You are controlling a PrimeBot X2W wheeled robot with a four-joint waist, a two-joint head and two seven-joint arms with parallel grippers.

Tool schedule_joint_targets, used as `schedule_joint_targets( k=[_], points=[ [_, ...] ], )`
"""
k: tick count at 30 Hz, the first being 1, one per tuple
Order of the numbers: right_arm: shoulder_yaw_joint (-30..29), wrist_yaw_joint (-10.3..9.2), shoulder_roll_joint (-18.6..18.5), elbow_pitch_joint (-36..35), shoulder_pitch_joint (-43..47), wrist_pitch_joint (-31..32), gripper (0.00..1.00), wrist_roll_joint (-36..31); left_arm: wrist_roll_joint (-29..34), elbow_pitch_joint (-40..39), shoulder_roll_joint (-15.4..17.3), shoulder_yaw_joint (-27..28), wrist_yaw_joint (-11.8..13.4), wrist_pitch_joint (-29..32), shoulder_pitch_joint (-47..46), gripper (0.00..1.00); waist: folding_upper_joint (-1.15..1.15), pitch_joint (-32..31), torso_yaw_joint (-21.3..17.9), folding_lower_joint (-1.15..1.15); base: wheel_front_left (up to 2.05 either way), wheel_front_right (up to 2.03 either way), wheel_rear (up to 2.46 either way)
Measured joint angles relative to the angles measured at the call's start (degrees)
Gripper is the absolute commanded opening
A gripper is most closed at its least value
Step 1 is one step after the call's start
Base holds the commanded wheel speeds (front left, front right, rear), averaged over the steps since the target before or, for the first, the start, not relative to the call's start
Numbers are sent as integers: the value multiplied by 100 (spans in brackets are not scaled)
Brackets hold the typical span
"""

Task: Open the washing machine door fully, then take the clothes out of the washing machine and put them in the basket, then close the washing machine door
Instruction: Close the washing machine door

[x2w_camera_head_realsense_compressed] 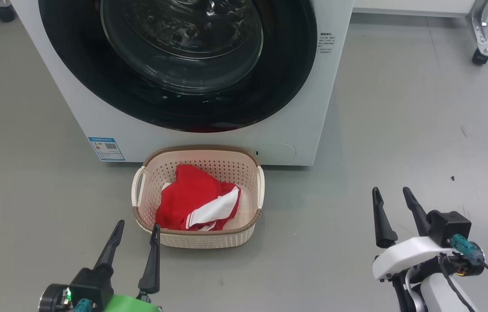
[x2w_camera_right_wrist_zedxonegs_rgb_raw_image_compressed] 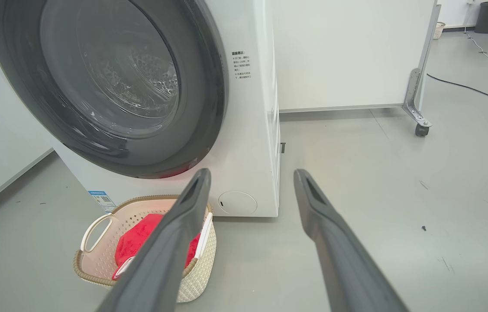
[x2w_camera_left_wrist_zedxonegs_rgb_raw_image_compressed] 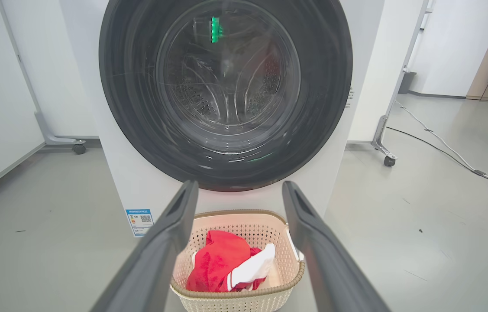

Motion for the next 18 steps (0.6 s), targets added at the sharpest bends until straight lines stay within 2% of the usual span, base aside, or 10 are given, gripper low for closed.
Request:
schedule_joint_targets(
  k=[12, 18],
  points=[
    [55, -59, 22, -410, 653, 1, 100, -29, 0, -8, 8, -82, -1, 33, 271, 100, 0, -264, -108, 0, 0, 0, 0],
    [56, -158, 40, -616, 854, 1, 100, -32, 0, -26, 12, -98, 0, 75, 349, 100, 0, -311, -123, 0, 0, 0, 0]
  ],
)
